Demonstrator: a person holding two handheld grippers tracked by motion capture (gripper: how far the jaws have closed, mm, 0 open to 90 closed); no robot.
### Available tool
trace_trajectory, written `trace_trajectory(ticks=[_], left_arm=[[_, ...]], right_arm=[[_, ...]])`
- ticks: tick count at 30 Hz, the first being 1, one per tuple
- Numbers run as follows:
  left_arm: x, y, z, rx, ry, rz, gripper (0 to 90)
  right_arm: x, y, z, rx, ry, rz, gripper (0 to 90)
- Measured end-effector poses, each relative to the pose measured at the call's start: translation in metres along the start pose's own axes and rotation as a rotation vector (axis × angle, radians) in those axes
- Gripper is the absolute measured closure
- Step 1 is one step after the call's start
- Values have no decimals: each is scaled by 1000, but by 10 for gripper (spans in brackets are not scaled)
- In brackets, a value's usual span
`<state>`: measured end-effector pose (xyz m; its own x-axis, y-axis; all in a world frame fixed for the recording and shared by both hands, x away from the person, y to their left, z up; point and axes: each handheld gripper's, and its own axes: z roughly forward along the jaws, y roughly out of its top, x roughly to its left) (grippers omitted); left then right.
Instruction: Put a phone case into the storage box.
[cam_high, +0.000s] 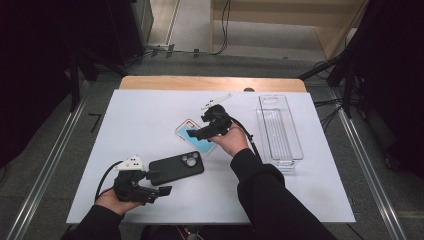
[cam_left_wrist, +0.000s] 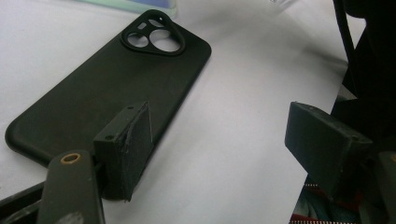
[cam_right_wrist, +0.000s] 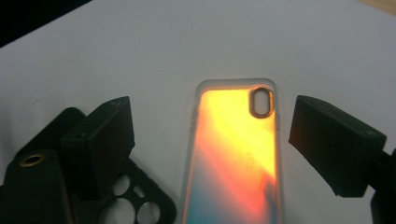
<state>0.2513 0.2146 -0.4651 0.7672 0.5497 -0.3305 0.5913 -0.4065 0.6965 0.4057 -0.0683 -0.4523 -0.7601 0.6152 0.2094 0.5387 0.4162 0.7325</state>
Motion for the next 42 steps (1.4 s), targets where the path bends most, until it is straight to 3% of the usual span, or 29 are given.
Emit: trace_trajectory(ticks=[8,24,29,42], left_arm=[[0,0,0,-1,-1,-2,234],[0,0,0,-1,-4,2,235],[0,0,-1,-3,-3,1,234],[0,0,0,-3,-3,3,234]], right_arm=[[-11,-4,4,-6,7,21,124],[-14,-12,20,4,-13,26,124],[-14,-19,26,18,-46,20,124],[-13,-29,37,39,-43,29,124]])
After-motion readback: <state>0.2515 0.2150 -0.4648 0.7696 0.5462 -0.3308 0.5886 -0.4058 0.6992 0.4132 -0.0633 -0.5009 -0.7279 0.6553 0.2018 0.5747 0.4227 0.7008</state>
